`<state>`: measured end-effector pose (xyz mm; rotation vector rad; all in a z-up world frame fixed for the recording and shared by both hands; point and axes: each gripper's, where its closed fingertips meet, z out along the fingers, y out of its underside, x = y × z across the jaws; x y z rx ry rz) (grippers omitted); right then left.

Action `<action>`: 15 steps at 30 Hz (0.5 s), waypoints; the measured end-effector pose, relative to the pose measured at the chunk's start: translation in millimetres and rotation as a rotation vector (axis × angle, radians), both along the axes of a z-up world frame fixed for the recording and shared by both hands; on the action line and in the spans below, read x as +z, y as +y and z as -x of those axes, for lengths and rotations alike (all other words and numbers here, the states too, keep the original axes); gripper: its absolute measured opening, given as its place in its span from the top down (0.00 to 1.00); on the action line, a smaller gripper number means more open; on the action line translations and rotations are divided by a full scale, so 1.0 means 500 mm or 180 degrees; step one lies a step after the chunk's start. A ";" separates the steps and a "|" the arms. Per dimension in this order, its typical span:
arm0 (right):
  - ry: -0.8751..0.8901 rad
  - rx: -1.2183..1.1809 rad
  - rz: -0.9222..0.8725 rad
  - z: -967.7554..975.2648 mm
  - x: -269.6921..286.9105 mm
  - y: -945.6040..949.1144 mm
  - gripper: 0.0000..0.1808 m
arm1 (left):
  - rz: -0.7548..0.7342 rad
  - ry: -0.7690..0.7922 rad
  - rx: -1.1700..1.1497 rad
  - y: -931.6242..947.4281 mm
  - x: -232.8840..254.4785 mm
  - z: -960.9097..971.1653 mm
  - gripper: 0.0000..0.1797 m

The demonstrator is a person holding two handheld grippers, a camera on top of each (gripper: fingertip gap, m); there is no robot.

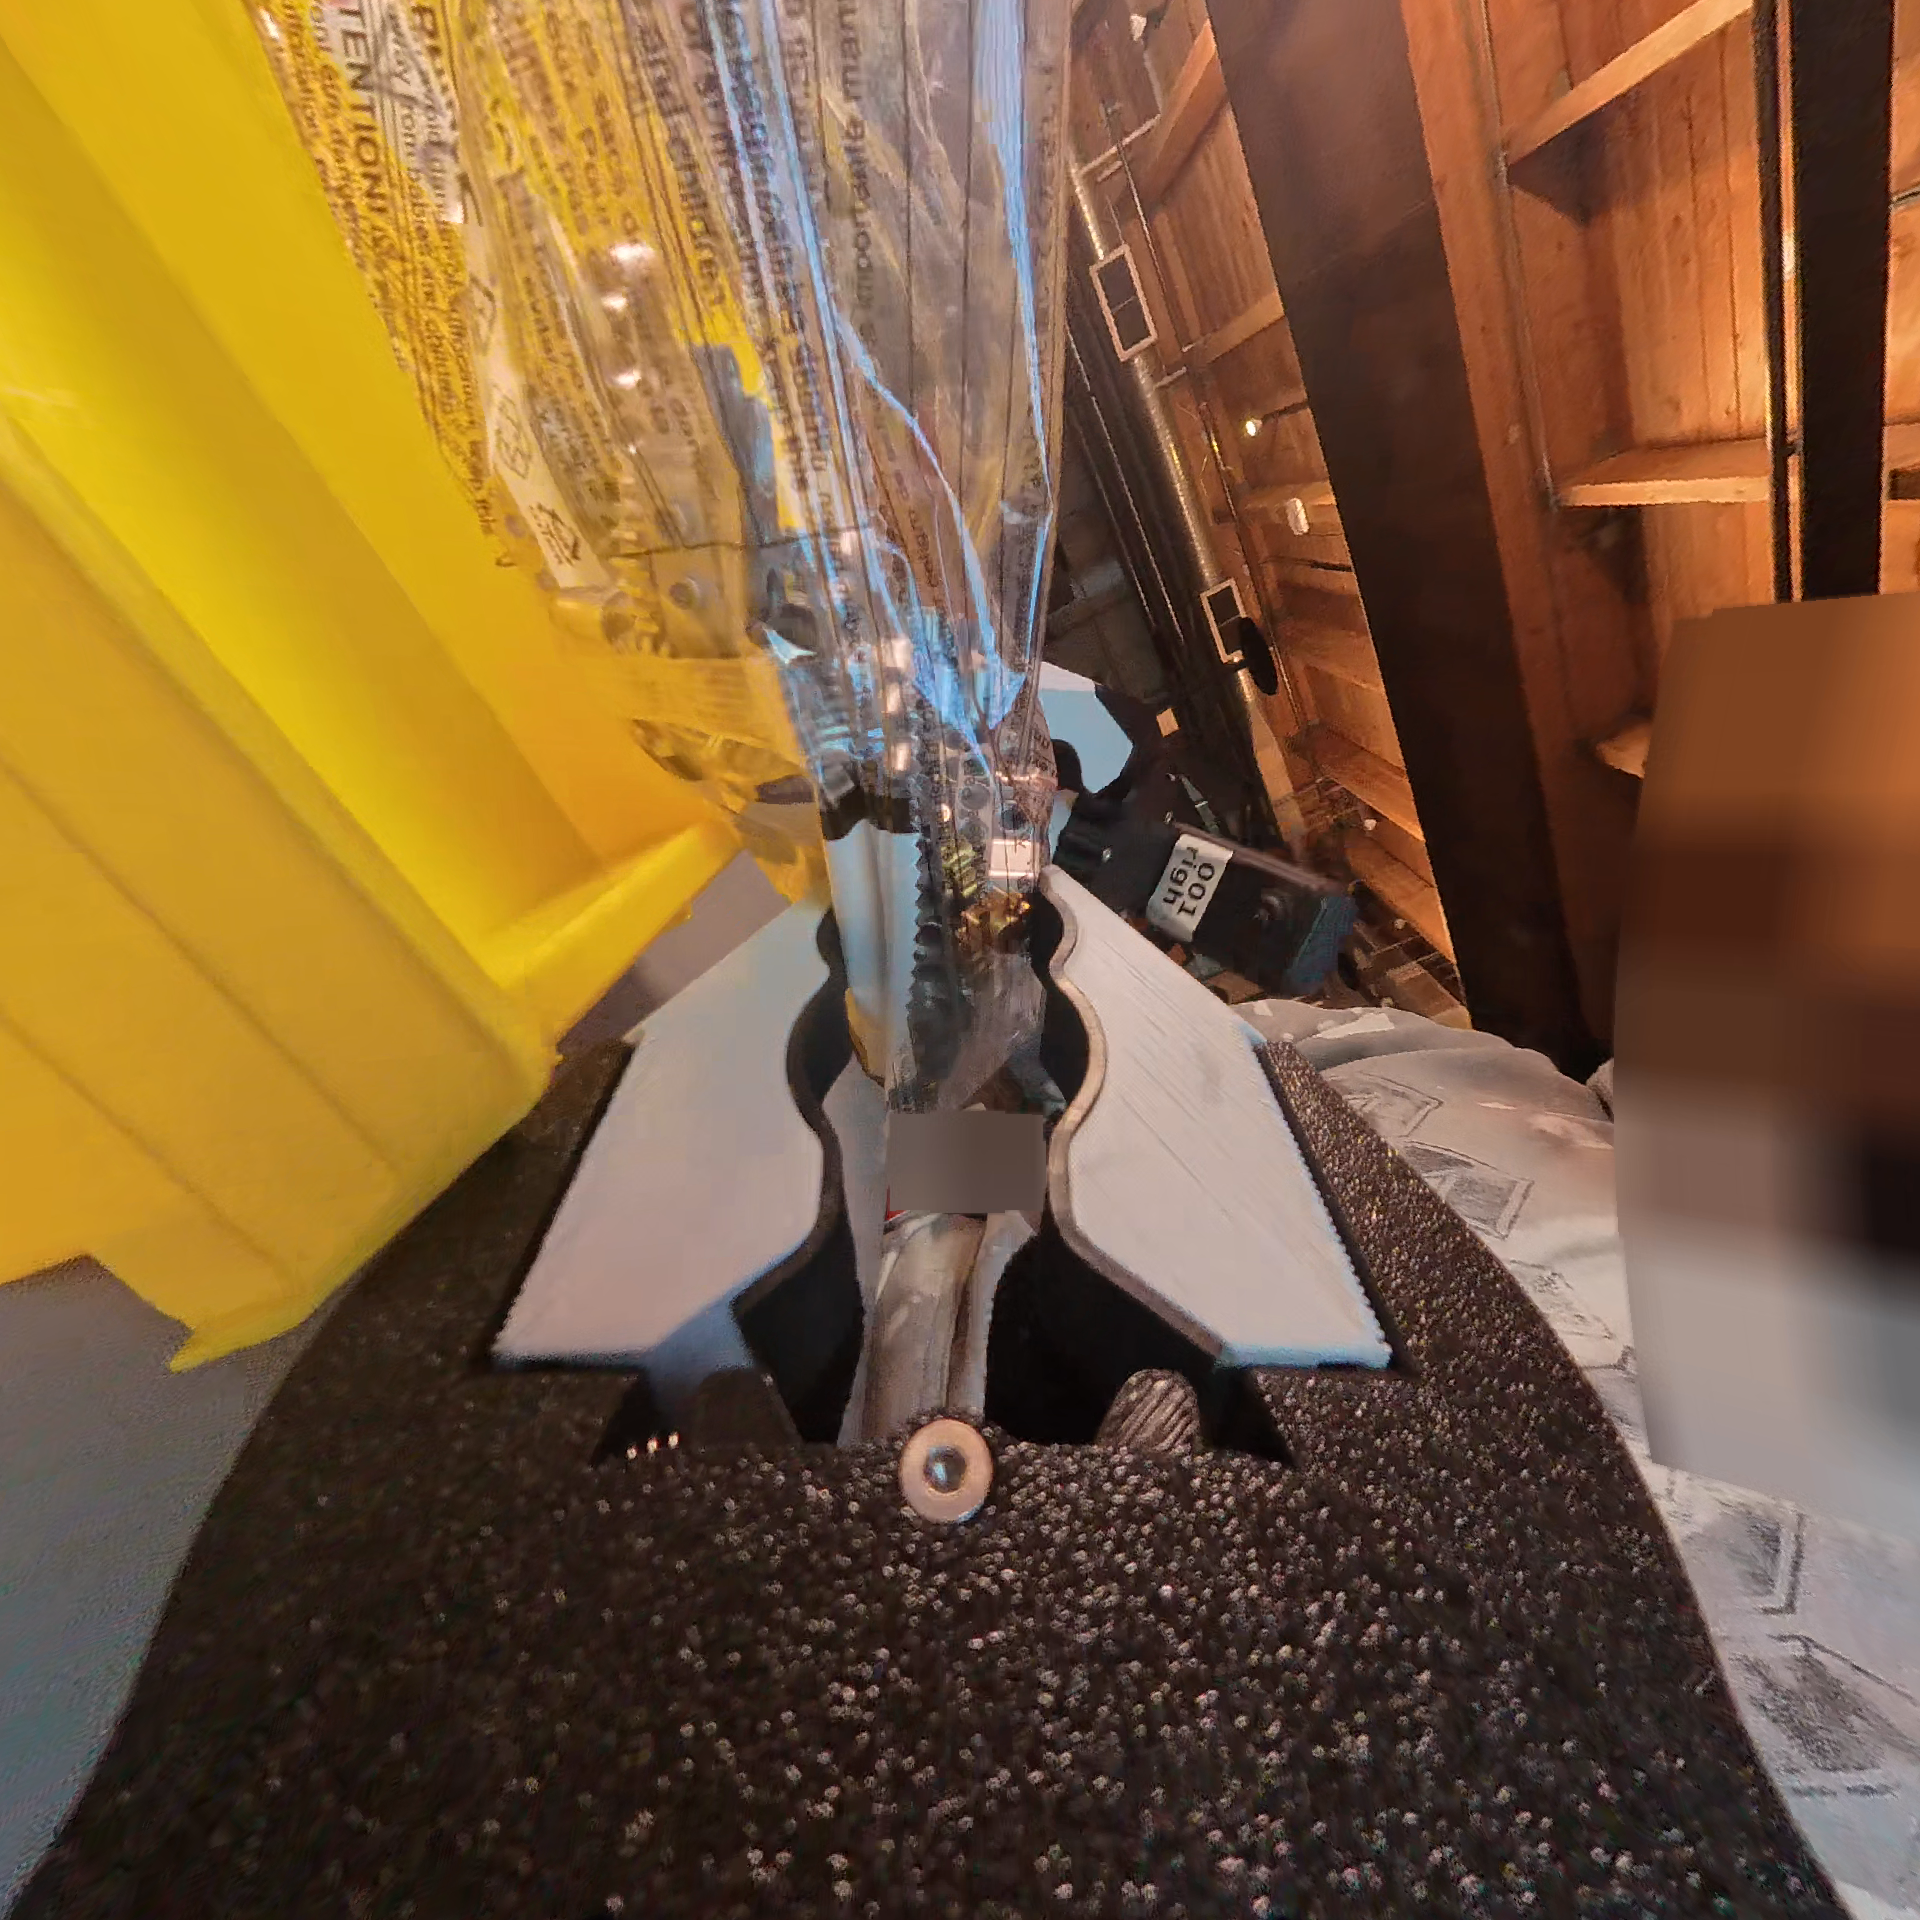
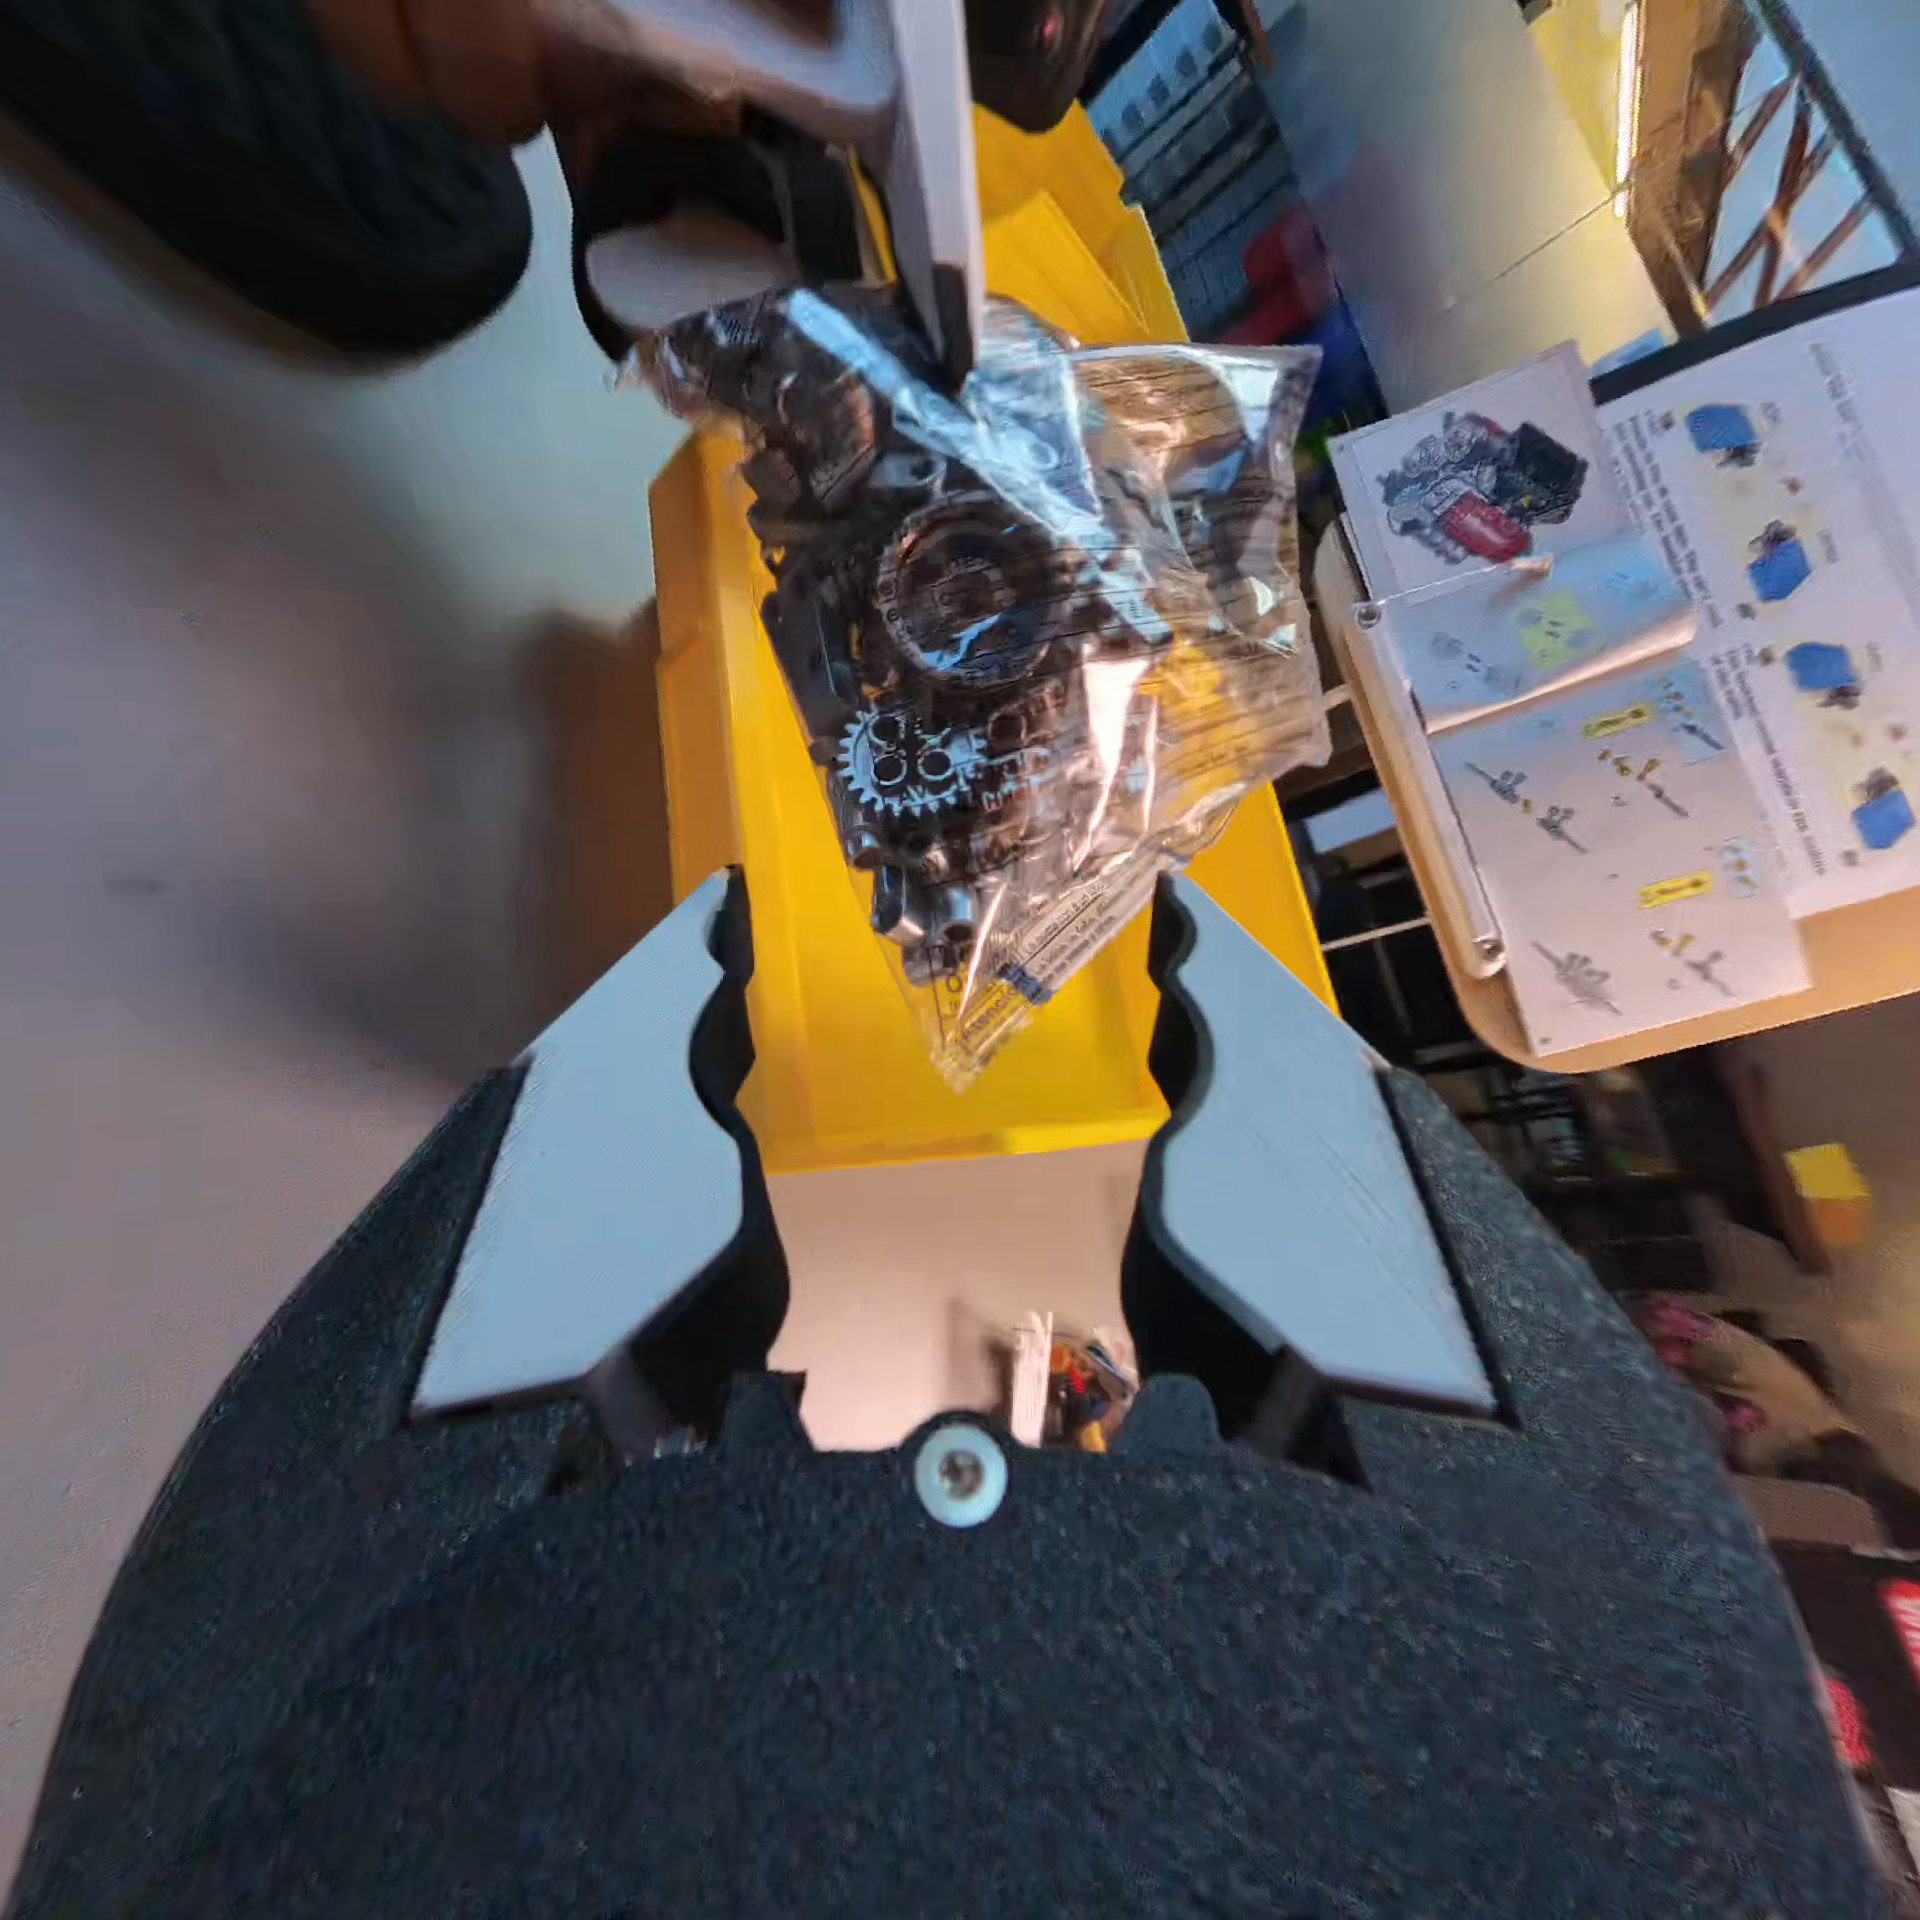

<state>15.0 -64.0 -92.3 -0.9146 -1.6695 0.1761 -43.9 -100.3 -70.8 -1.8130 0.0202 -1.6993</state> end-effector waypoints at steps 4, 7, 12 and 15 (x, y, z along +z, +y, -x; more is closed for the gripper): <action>-0.0079 -0.0144 -0.0401 0.006 -0.014 0.022 0.85 | 0.0238 -0.0120 -0.0128 0.003 -0.006 -0.021 0.84; -0.0097 -0.0198 -0.0046 0.001 -0.013 0.029 0.92 | 0.0150 0.0105 -0.0169 -0.002 -0.012 -0.017 0.81; -0.0202 -0.0380 0.0427 -0.004 0.001 0.046 1.00 | -0.0522 0.0982 0.0063 -0.022 -0.013 0.009 0.75; -0.0239 -0.0525 0.0895 -0.003 0.005 0.053 1.00 | -0.1055 0.1515 0.0378 -0.033 0.002 0.039 0.74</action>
